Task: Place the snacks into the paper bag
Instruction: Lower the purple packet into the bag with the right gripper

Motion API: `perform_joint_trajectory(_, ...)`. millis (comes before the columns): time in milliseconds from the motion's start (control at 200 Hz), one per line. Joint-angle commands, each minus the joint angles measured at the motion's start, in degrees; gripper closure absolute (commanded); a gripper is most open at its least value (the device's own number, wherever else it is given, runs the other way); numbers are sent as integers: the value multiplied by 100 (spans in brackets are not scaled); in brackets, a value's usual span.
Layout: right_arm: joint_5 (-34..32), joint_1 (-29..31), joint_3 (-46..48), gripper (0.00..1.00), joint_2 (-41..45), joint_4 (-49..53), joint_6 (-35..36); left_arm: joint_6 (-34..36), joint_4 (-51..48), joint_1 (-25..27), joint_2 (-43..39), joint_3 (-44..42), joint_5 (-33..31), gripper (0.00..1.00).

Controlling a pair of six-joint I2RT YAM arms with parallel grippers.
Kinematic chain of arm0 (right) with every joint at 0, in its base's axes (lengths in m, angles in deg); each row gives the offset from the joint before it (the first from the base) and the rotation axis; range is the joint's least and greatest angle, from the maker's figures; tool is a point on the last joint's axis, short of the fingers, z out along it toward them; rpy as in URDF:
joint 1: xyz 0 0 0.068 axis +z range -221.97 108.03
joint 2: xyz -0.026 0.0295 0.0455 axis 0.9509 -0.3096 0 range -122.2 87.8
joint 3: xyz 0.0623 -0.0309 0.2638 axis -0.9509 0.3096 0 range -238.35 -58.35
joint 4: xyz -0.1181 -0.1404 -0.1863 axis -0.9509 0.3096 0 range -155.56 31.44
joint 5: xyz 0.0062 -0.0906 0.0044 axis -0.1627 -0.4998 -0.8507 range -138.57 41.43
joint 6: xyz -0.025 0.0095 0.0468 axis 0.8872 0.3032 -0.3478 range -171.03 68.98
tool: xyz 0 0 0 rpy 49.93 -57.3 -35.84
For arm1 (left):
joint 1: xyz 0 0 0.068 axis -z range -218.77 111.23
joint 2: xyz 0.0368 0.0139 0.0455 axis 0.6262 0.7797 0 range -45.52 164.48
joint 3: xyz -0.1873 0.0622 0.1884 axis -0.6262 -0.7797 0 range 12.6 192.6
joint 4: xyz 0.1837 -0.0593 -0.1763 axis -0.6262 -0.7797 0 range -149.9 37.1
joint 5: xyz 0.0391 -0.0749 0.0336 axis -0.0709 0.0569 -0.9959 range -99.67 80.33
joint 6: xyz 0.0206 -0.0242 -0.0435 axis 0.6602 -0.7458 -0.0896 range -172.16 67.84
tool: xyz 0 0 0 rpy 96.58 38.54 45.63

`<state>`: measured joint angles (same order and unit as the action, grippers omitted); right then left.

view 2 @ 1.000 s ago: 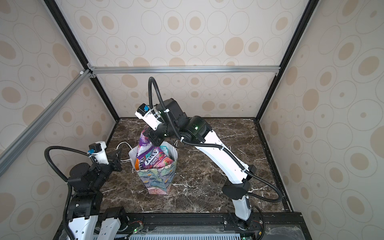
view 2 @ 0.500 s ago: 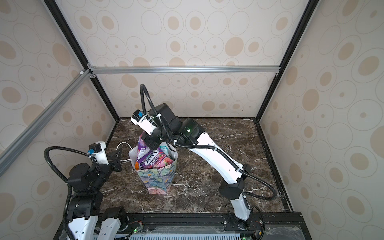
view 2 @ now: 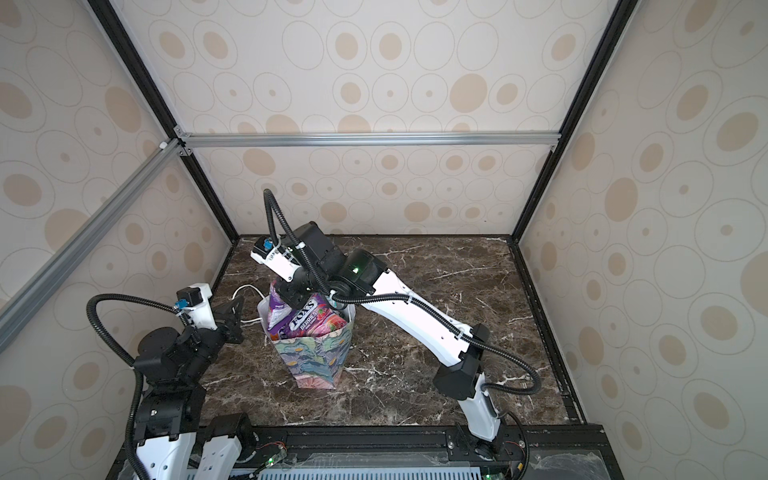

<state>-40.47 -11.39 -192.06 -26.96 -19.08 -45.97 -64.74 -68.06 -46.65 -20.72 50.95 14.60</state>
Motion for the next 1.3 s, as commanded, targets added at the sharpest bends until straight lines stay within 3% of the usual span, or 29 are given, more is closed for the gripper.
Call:
perform_joint_trajectory(0,-143,51,578,100,452,-738,74,78,27,-4,-54,32,47,100)
perform_joint_trajectory(120,-240,51,1205,100,790,-832,-29,81,18,-4,-63,27,24,100)
perform_joint_trajectory(180,-295,49,1429,86,997,-833,-86,72,30,-6,-68,24,29,100)
perform_joint_trajectory(225,-378,47,1623,69,1202,-871,-125,78,25,-7,-63,26,34,100)
perform_joint_trajectory(295,-589,48,1853,59,1432,-914,-154,72,26,-7,-67,32,44,100)
perform_joint_trajectory(470,-980,50,1831,56,1688,-644,-157,76,29,-5,-79,28,36,100)
perform_joint_trajectory(665,-783,51,1187,53,1495,-223,-301,79,34,-5,-79,26,46,100)
perform_joint_trajectory(800,-521,51,-18,59,696,643,-434,73,31,-9,-80,29,46,100)
perform_joint_trajectory(890,-644,68,-869,71,49,1210,-606,72,30,-7,-80,32,44,100)
perform_joint_trajectory(1115,-2696,677,-1424,90,-664,1189,-506,77,25,-11,-83,31,33,100)
perform_joint_trajectory(1296,-2999,769,-1651,100,-948,1371,-748,78,31,-8,-58,30,44,100)
